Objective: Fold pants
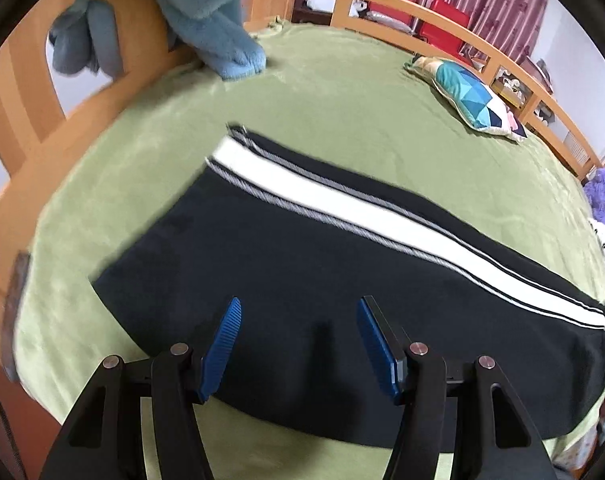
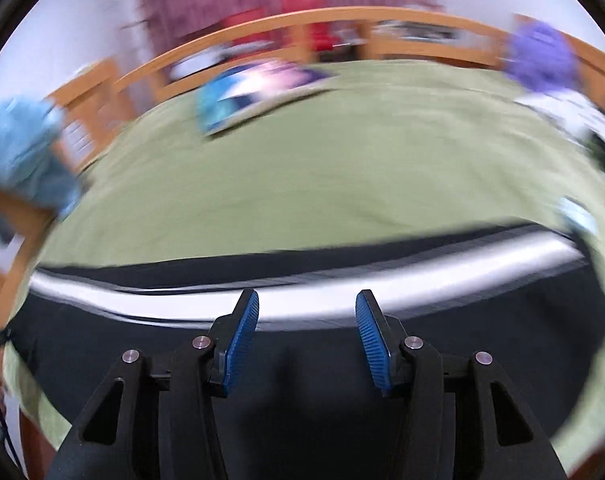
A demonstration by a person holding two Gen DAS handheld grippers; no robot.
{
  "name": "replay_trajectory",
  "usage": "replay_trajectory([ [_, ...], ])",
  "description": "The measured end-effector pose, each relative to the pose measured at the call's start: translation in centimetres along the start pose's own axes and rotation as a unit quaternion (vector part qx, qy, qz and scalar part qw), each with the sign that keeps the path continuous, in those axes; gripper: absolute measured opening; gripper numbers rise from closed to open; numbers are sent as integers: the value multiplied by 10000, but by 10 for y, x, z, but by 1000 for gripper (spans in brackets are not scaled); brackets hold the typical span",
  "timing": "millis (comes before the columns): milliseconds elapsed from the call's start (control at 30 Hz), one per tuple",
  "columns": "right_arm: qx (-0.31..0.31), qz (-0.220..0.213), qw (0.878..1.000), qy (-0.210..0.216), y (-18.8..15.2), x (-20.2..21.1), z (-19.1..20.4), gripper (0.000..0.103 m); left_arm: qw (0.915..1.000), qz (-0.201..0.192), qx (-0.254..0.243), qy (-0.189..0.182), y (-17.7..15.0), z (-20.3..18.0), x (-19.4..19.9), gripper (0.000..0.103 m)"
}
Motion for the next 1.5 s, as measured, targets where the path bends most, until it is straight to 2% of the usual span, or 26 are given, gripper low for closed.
replay_trajectory([
  [100,278,329,9977,524,10,-42,69,50,9999,-121,-47,-91,10,11,3,58],
  [133,442,442,9946,823,13,-59,94,50,9998,-142,-57,-147,12,13,4,58],
  [167,567,493,9928,934,12,-69,107,50,9996,-175,-83,-216,14,15,5,58],
  [300,1228,633,9863,897,11,-108,163,50,9987,-281,-325,-270,14,16,4,58],
  [467,1389,1055,9799,964,7,-148,179,50,9976,-219,-275,-589,8,16,-7,58],
  [733,1755,1237,9737,756,1,-161,194,57,9937,-141,-170,-1097,3,9,-12,58],
  [800,1917,1246,9709,717,0,-162,199,43,9929,-152,-169,-1170,1,8,-10,58],
  [833,2035,1332,9663,845,-2,-161,203,18,9925,-160,-163,-1199,-1,8,-8,58],
  [867,2085,1381,9639,914,-2,-159,205,6,9923,-152,-156,-1220,-1,8,-7,58],
  [967,2340,1185,9615,818,2,-145,213,3,9916,-126,-131,-1283,-5,9,-4,58],
  [1000,2347,1062,9629,808,6,-140,213,3,9916,-128,-135,-1278,-7,10,-3,58],
  [1033,2078,912,9695,929,16,-132,210,4,9918,-130,-140,-1267,-8,10,-2,58],
  [1100,1810,802,9749,1020,27,-128,207,4,9922,-103,-114,-1240,-9,11,-3,58],
  [1133,1778,776,9764,953,29,-131,207,4,9922,-78,-88,-1239,-10,12,-4,58],
  [1200,1717,1000,9768,794,20,-150,208,4,9926,-33,-47,-1216,-11,14,-6,58],
  [1233,1784,1224,9741,655,8,-165,209,7,9929,-24,-45,-1190,-11,14,-6,58],
  [1267,1804,1180,9745,628,3,-168,209,9,9934,-30,-41,-1149,-11,16,-6,58],
  [1300,1778,952,9771,672,2,-162,208,10,9940,-29,-39,-1097,-12,18,-6,58],
  [1367,1542,990,9794,852,6,-154,203,23,9957,-29,-41,-923,-14,24,-5,58],
  [1433,1063,951,9841,1055,11,-140,193,26,9971,-52,8,-758,-18,34,-5,58],
  [1500,1073,825,9854,1029,8,-123,191,34,9977,-65,145,-665,-23,46,-4,58],
])
Point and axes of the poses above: each gripper's, at about its wrist camera, not at the fingertips, and x roughly against the way its jaws point, z to its left, y to its top, the point moved 2 cm from there along -x, roughly the way its jaws point, and after that the axes turned 1 degree about -x, right-handed, at the moved point
